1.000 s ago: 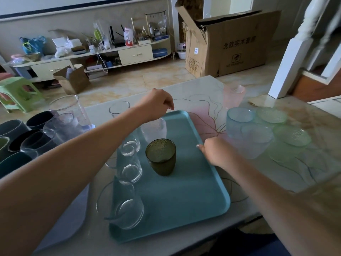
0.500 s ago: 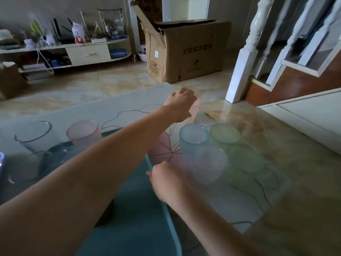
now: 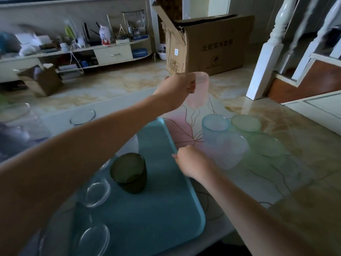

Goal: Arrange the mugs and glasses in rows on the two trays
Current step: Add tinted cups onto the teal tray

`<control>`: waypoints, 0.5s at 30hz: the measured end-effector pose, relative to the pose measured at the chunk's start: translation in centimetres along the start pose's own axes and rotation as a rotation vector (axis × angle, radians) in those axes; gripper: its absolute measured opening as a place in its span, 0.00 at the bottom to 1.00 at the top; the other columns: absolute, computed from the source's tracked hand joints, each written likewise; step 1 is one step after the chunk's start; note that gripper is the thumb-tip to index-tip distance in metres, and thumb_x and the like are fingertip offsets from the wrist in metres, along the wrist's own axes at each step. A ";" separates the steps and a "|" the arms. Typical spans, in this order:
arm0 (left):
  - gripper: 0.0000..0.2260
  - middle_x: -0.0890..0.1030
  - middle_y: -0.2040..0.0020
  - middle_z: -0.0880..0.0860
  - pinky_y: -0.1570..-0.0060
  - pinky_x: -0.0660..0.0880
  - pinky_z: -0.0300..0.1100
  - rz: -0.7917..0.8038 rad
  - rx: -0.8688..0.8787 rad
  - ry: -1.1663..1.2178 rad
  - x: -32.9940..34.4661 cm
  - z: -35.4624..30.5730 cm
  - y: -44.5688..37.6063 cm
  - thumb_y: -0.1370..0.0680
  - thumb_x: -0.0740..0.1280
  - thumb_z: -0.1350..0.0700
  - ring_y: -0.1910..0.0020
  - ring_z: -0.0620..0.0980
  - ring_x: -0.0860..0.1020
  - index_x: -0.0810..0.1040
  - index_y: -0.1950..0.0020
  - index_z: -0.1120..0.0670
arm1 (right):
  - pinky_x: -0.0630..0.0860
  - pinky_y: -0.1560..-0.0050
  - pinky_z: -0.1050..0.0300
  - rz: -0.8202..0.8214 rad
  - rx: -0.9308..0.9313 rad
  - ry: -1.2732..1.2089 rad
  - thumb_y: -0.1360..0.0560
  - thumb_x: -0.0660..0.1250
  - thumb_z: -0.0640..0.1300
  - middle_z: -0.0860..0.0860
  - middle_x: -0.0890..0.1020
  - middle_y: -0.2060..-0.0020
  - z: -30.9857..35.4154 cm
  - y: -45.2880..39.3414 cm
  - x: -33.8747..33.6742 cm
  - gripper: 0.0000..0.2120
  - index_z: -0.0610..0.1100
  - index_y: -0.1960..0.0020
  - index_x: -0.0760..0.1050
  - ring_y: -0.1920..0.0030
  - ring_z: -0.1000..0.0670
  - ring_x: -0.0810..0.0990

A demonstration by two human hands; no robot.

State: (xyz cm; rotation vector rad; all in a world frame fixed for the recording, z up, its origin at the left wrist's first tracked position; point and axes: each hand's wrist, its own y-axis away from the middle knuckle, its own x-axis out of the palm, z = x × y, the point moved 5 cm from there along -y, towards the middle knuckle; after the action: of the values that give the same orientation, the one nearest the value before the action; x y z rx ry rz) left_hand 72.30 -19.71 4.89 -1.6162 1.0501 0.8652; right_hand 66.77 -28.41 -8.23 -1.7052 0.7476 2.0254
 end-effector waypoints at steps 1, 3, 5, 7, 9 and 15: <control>0.06 0.79 0.42 0.55 0.44 0.73 0.44 -0.019 0.004 -0.001 -1.6 -0.1 1.4 0.21 0.61 0.60 0.46 0.54 0.77 0.75 0.46 0.58 | 0.72 0.57 0.54 0.000 0.018 -0.015 0.17 0.50 0.46 0.38 0.81 0.48 0.0 0.1 0.0 0.20 0.35 0.44 0.76 0.48 0.39 0.80; 0.05 0.81 0.46 0.54 0.45 0.73 0.45 -0.025 0.011 -0.003 -4.2 -0.4 4.5 0.22 0.63 0.59 0.48 0.54 0.78 0.76 0.48 0.58 | 0.73 0.53 0.53 0.022 0.041 -0.031 0.17 0.51 0.46 0.37 0.80 0.47 0.3 0.4 -0.1 0.20 0.34 0.43 0.75 0.46 0.39 0.79; 0.04 0.81 0.50 0.54 0.49 0.70 0.43 0.013 0.018 -0.025 -5.8 -0.6 7.7 0.23 0.64 0.60 0.51 0.53 0.78 0.76 0.50 0.57 | 0.73 0.49 0.52 0.053 0.062 -0.040 0.17 0.50 0.47 0.36 0.79 0.44 0.3 0.5 -0.2 0.21 0.33 0.40 0.73 0.44 0.38 0.78; 0.03 0.81 0.51 0.52 0.51 0.66 0.41 0.065 0.021 -0.061 -6.9 -1.1 11.0 0.23 0.64 0.59 0.51 0.52 0.78 0.76 0.51 0.56 | 0.73 0.47 0.52 0.049 0.103 -0.062 0.17 0.51 0.50 0.35 0.78 0.43 0.0 0.5 0.0 0.22 0.32 0.40 0.73 0.43 0.38 0.78; 0.03 0.78 0.54 0.49 0.50 0.64 0.41 0.128 0.027 -0.105 -7.5 -2.1 14.2 0.22 0.63 0.58 0.52 0.51 0.76 0.76 0.51 0.54 | 0.73 0.48 0.52 0.039 0.144 -0.095 0.18 0.53 0.51 0.35 0.78 0.44 -0.2 0.9 0.4 0.23 0.33 0.41 0.73 0.44 0.39 0.78; 0.05 0.71 0.58 0.43 0.51 0.55 0.35 0.227 0.023 -0.118 -7.3 -3.8 22.4 0.22 0.62 0.57 0.56 0.43 0.67 0.77 0.52 0.51 | 0.74 0.45 0.52 0.041 0.169 -0.161 0.21 0.56 0.47 0.42 0.78 0.41 -0.1 3.4 1.0 0.16 0.40 0.41 0.75 0.43 0.43 0.78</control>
State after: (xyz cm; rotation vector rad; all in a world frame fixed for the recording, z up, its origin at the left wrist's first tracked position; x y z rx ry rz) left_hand 49.04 -24.91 4.71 -1.4270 1.1698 1.0814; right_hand 64.55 -31.19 -8.67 -1.4259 0.8781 2.0349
